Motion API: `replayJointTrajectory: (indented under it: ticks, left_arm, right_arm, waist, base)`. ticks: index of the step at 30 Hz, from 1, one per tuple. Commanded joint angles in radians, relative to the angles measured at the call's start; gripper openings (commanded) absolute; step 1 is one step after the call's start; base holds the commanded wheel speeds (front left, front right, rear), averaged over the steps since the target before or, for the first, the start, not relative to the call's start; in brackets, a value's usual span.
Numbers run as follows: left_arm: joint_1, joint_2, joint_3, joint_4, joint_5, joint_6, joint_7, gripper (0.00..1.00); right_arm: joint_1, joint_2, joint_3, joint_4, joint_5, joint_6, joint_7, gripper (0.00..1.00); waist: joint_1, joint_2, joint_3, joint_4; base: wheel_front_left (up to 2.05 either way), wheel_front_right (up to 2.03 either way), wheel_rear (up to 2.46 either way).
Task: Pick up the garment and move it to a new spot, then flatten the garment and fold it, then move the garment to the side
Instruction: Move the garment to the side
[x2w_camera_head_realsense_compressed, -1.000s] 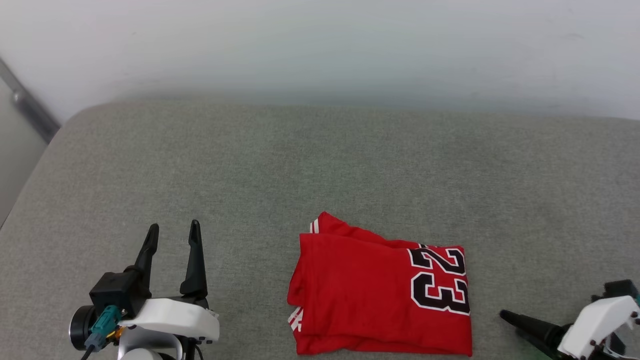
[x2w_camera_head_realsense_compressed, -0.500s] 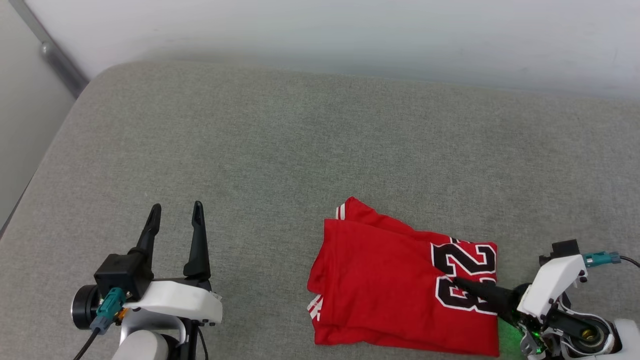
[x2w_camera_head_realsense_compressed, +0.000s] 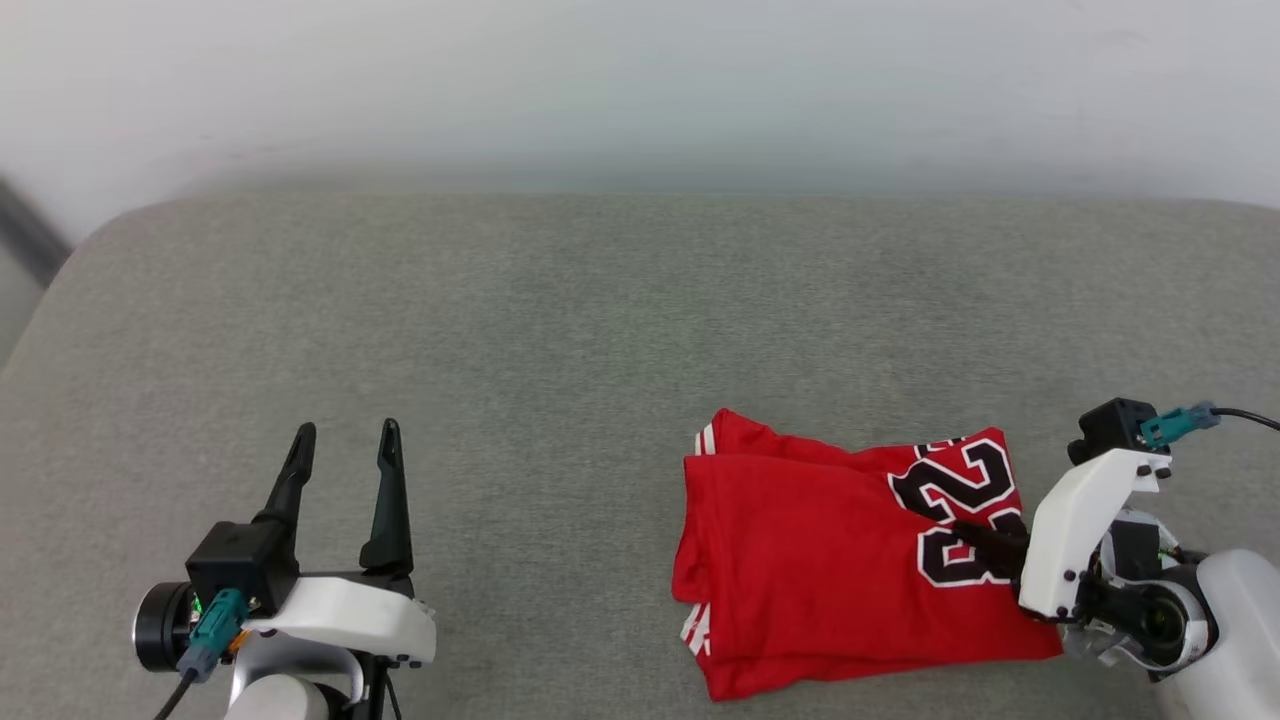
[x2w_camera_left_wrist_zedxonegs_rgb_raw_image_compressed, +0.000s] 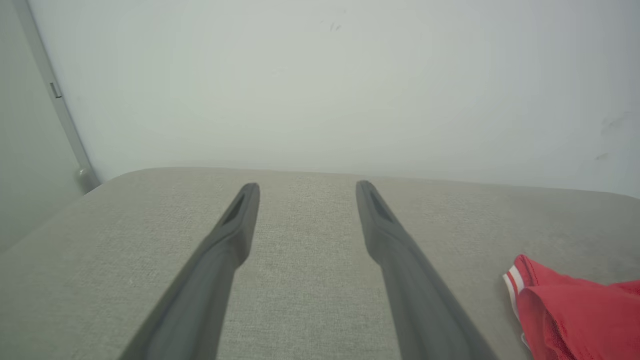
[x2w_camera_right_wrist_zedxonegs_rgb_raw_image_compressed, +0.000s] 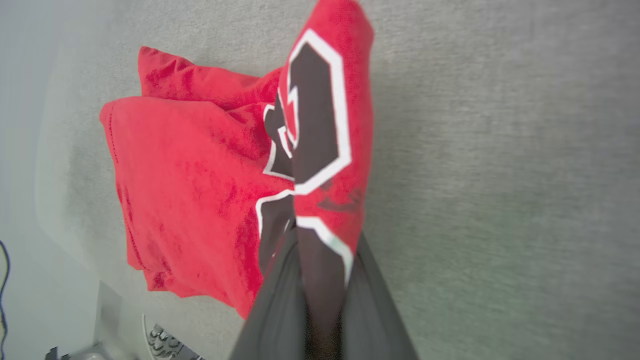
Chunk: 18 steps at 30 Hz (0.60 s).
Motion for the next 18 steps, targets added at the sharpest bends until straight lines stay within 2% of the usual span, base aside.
replayJointTrajectory:
  ticks: [1,7,13,18]
  left_arm:
    - [0.003,0.0,-0.001,-0.003,0.005,-0.002,-0.002,1.0]
    - [-0.023,-0.003,-0.025,-0.02,0.019,-0.012,-0.001,1.0]
    - [-0.065,-0.002,-0.045,-0.032,0.024,-0.028,0.005,1.0]
    - [-0.128,0.016,-0.07,-0.052,0.045,-0.046,0.04,1.0]
  right_arm:
    - [-0.014,-0.01,0.009,0.007,-0.012,0.0,-0.007,0.0]
    - [-0.084,-0.074,0.063,0.058,-0.112,-0.001,-0.064,0.0]
    - [-0.153,-0.11,0.072,0.127,-0.141,0.0,-0.121,0.0]
    - [-0.221,-0.122,0.057,0.201,-0.143,0.0,-0.202,0.0]
  waist:
    - [-0.0001,0.0,-0.01,-0.056]
    - [-0.0001,0.0,0.024,-0.194]
    - [-0.0001,0.0,0.092,-0.337]
    - [-0.0001,0.0,0.166,-0.406]
  base:
    - [0.0,0.0,0.0]
    - [0.0,0.0,0.0]
    - [0.0,0.0,0.0]
    - [0.0,0.0,0.0]
